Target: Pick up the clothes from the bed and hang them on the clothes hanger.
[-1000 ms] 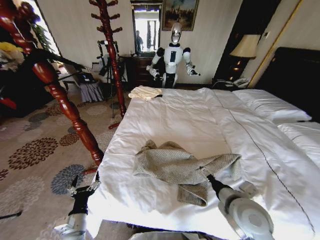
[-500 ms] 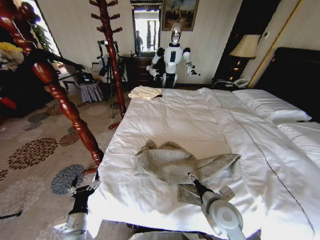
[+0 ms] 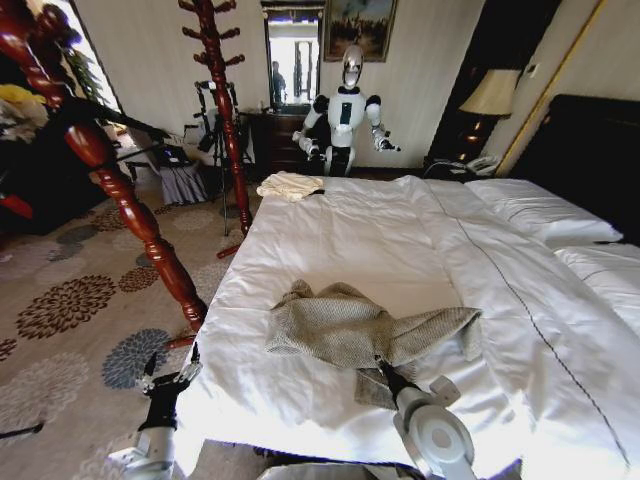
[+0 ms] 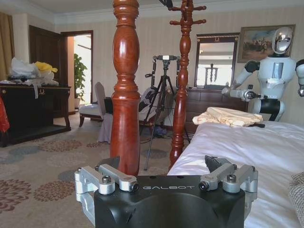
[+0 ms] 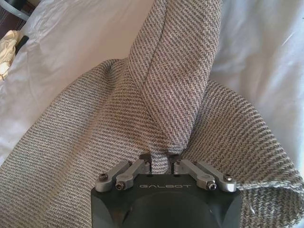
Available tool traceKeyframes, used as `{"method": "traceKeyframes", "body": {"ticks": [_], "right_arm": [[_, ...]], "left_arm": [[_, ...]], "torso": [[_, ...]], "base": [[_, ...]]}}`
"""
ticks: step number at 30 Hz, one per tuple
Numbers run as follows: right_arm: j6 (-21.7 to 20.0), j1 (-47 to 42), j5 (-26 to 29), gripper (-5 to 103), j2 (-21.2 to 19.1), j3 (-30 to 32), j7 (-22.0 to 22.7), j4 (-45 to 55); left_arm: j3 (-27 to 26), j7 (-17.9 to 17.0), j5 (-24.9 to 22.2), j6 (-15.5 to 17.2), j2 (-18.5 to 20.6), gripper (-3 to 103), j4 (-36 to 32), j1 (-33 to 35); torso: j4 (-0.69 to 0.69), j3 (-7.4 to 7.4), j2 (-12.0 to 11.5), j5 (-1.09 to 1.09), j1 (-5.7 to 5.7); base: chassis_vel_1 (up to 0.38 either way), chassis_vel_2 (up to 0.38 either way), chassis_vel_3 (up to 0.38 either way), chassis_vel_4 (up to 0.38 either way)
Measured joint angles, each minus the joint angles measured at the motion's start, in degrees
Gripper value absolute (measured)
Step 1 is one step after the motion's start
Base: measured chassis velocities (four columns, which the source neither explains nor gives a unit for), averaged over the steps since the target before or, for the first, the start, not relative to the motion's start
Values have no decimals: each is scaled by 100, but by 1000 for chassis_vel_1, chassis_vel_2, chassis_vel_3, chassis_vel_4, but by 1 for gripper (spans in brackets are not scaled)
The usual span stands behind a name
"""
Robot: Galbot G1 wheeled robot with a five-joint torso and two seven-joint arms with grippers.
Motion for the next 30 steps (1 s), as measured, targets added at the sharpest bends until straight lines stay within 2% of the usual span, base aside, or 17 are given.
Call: {"method": "traceKeyframes", "body": {"ticks": [1, 4, 6, 9, 10, 13, 15, 20, 23, 25, 26, 27, 30], "right_arm": [[5, -18, -58, 19, 4, -14, -1, -6], [7, -88, -162, 3, 9, -25, -10, 17], [7, -117, -200, 0, 5, -26, -34, 47], [6, -130, -308, 11, -16, -30, -91, 62], [6, -130, -308, 11, -16, -30, -91, 62], [5, -97, -358, 27, -34, -40, -104, -29], [5, -87, -375, 27, -34, -45, -105, -61], [77, -6, -525, 54, 23, -87, -140, -275], [106, 29, -532, 60, 39, -100, -194, -320], [146, 59, -551, 70, 45, -123, -256, -353], [146, 59, -551, 70, 45, -123, -256, -353], [174, 78, -569, 77, 50, -127, -300, -380], [329, 156, -667, 68, 91, -119, -470, -539]], "left_arm": [[-1, 0, 0, 0, 2, 100, -9, 3], [-6, 0, 0, -1, 9, 100, -17, 6], [-11, 0, -1, -1, 14, 100, -17, 6], [-15, 0, -5, -1, 28, 100, -12, 6], [-15, 0, -5, -1, 28, 100, -12, 6], [-12, 0, -14, 11, 52, 100, -32, 15], [-16, 0, -24, 14, 58, 100, -34, 10], [3, -6, -38, 18, 56, 100, 19, -3], [9, -6, -38, 23, 57, 100, 30, -12], [10, -6, -38, 29, 62, 100, 32, -21], [10, -6, -38, 29, 62, 100, 32, -21], [10, -6, -38, 30, 63, 100, 32, -22], [13, -7, -38, 30, 56, 100, 33, -21]], "torso": [[0, 0, 0, 0, 0], [0, 0, 0, 0, 0], [0, 0, 0, 0, 0], [0, 0, 0, 0, 0], [0, 0, 0, 0, 0], [0, 0, 0, 0, 0], [0, 0, 0, 1, 0], [0, 0, 0, 0, 0], [0, 0, 0, 0, 0], [0, 0, 0, 0, 0], [0, 0, 0, 0, 0], [0, 0, 0, 0, 0], [0, 0, 0, 0, 0]], "base": [[0, 0, 0, 0], [0, 0, 0, 0], [0, 0, 0, 0], [0, 0, 0, 0], [0, 0, 0, 0], [0, 0, 0, 0], [0, 0, 0, 0], [0, 0, 0, 0], [0, 0, 0, 0], [0, 0, 0, 0], [0, 0, 0, 0], [0, 0, 0, 0], [0, 0, 0, 0]]}}
